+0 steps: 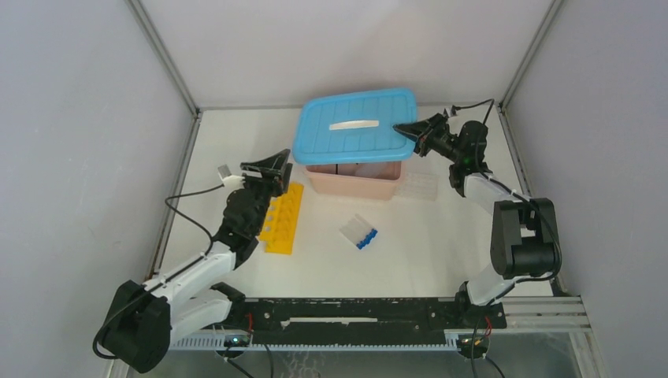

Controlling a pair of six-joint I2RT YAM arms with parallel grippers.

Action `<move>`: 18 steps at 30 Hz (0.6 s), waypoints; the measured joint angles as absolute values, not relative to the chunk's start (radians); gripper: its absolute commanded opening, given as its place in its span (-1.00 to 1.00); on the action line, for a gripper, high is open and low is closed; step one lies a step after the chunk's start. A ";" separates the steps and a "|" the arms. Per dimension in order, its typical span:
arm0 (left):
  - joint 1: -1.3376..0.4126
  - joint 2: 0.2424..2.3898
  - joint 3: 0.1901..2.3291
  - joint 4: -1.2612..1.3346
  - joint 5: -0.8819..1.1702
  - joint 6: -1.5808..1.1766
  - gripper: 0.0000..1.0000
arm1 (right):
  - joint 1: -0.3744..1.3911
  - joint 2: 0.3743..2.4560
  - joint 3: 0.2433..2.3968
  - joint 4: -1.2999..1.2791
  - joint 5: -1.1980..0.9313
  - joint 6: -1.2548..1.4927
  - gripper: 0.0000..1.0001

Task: Organize the chemistry lab equipment
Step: Close the lid of the storage box.

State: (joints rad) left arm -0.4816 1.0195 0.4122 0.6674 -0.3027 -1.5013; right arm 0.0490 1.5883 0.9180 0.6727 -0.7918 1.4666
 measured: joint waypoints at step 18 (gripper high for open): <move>-0.423 1.019 0.389 0.620 -0.280 -1.473 0.34 | 0.041 1.655 0.874 0.693 -0.787 1.441 -0.60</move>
State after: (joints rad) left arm -0.4232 1.0195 0.3885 0.6201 -0.2802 -1.4727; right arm 0.0410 1.6547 0.8738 0.6933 -0.7872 1.4414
